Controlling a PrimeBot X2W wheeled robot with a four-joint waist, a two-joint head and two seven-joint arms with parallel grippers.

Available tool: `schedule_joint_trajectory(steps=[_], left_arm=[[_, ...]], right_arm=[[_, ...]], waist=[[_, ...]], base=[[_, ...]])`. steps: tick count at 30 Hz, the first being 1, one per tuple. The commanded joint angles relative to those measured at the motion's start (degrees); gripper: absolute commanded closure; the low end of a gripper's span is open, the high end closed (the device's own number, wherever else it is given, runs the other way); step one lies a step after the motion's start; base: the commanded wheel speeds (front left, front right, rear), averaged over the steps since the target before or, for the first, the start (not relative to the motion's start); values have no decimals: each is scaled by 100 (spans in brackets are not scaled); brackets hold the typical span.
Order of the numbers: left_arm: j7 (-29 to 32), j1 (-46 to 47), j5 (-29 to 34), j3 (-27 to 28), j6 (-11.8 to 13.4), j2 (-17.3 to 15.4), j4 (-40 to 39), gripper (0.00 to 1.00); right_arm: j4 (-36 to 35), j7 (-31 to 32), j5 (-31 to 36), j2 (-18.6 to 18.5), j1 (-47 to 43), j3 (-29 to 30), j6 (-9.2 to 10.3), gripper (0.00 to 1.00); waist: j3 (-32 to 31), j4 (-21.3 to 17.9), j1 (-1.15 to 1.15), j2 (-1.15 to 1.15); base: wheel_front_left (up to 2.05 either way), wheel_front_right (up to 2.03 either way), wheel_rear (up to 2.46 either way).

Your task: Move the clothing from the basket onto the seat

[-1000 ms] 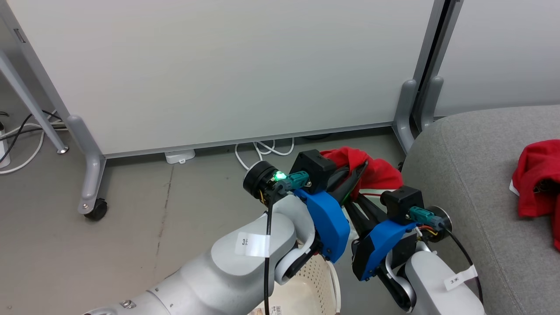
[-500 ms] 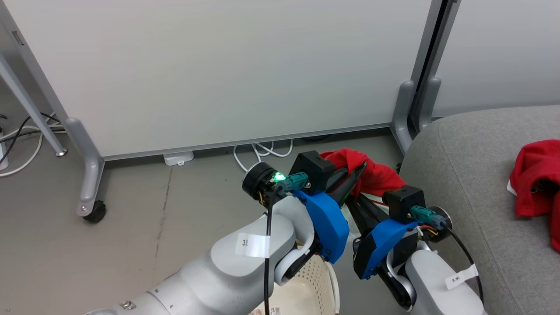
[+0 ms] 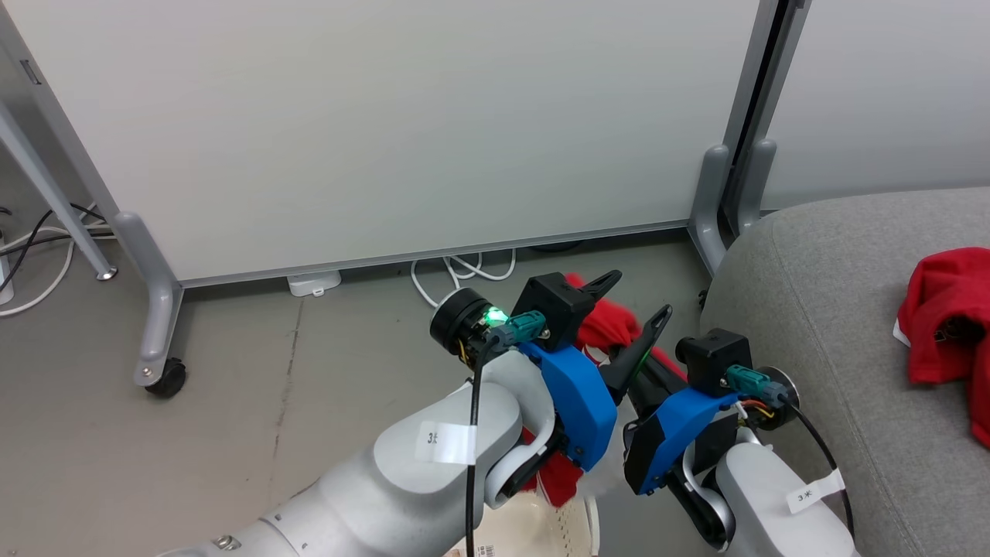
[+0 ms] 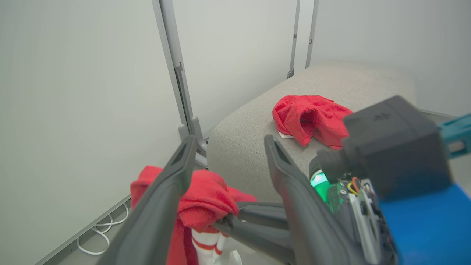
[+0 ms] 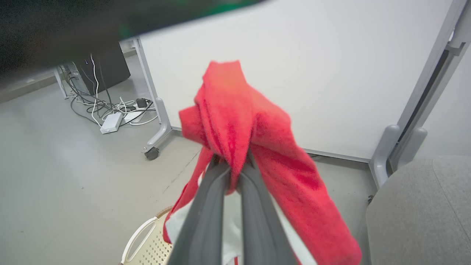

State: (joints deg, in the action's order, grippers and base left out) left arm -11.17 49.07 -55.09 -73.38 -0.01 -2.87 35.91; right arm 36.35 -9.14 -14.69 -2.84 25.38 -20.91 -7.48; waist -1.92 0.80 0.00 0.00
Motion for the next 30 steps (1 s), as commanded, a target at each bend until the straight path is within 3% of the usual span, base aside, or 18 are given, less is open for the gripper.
schedule_joint_trajectory(steps=[1,8,17,24,30], left_arm=[[-29,-91,26,-16,-13,-3,20,0],[-79,-135,65,-17,-55,-3,83,0],[-391,-465,217,173,95,-7,451,0],[-406,-1281,1150,1397,244,-354,-127,0],[-408,-2146,1989,2293,153,-651,-574,0]], right_arm=[[-5,-27,8,-9,42,2,-3,100],[33,-59,1,-9,42,29,-3,100],[-10,-90,-4,-9,16,72,-3,100],[-94,-112,87,-9,-27,312,-3,100],[-177,-102,140,-9,-77,499,-3,100]], waist=[[0,5,0,0],[-13,28,0,0],[7,11,0,0],[105,31,0,0],[158,8,0,0]], base=[[0,0,0],[0,0,0],[0,0,0],[0,0,0],[0,0,0]])
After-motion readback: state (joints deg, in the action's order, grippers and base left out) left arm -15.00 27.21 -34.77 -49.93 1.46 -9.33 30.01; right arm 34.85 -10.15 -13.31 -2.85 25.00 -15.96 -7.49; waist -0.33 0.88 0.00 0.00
